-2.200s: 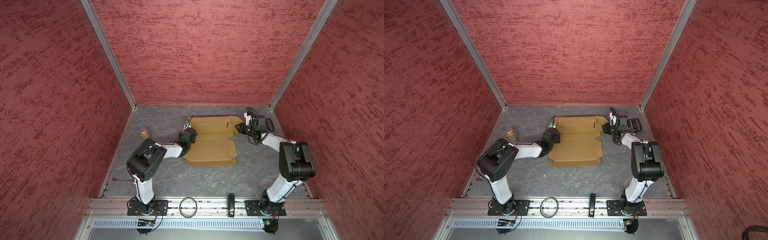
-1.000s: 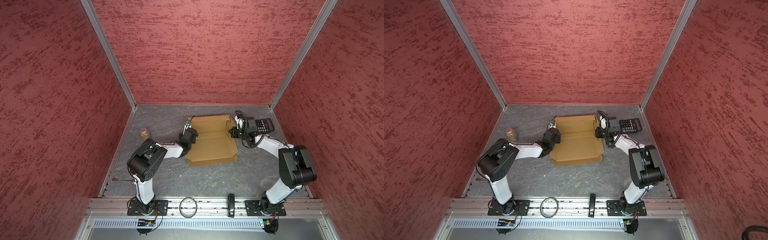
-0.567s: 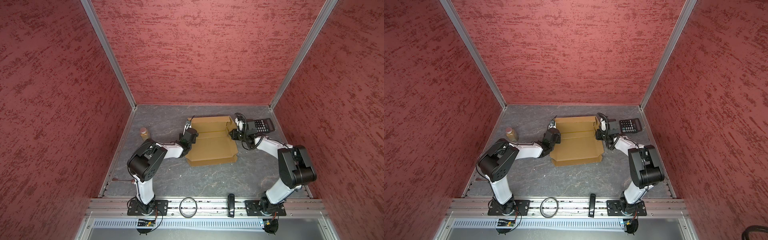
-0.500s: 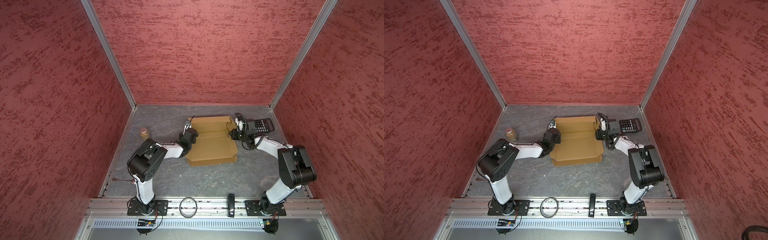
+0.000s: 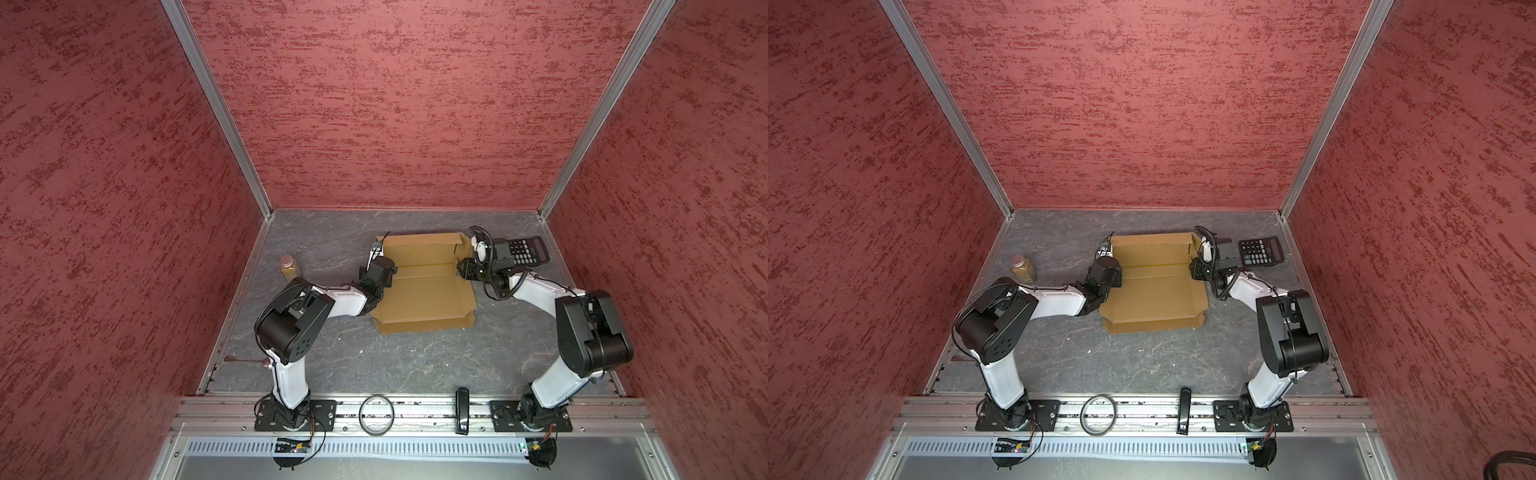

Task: Fold the paper box

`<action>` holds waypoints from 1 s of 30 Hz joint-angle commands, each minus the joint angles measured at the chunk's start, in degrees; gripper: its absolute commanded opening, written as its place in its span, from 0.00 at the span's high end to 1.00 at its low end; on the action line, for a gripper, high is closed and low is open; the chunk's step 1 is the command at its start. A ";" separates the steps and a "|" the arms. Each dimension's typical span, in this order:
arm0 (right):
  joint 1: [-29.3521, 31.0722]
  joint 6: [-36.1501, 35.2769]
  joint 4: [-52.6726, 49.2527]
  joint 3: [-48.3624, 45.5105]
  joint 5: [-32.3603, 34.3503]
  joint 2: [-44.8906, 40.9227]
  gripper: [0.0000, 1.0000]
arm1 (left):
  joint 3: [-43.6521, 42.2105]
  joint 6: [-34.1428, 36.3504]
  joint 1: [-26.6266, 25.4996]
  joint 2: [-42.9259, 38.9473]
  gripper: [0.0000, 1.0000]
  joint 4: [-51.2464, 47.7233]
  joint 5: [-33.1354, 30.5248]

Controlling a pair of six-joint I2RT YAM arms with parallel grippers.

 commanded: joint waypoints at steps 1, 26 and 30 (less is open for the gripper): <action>0.42 -0.28 -0.74 1.06 1.44 -0.29 0.57 | 0.06 1.07 -0.44 0.40 0.89 -0.45 0.54; 0.38 -3.77 -0.88 0.06 0.63 -2.25 0.36 | 0.37 0.63 -0.10 0.39 0.89 -0.83 0.54; 0.38 -4.70 -1.10 -0.27 -1.08 -3.38 0.31 | 0.33 0.52 -0.05 0.31 0.89 -0.93 0.53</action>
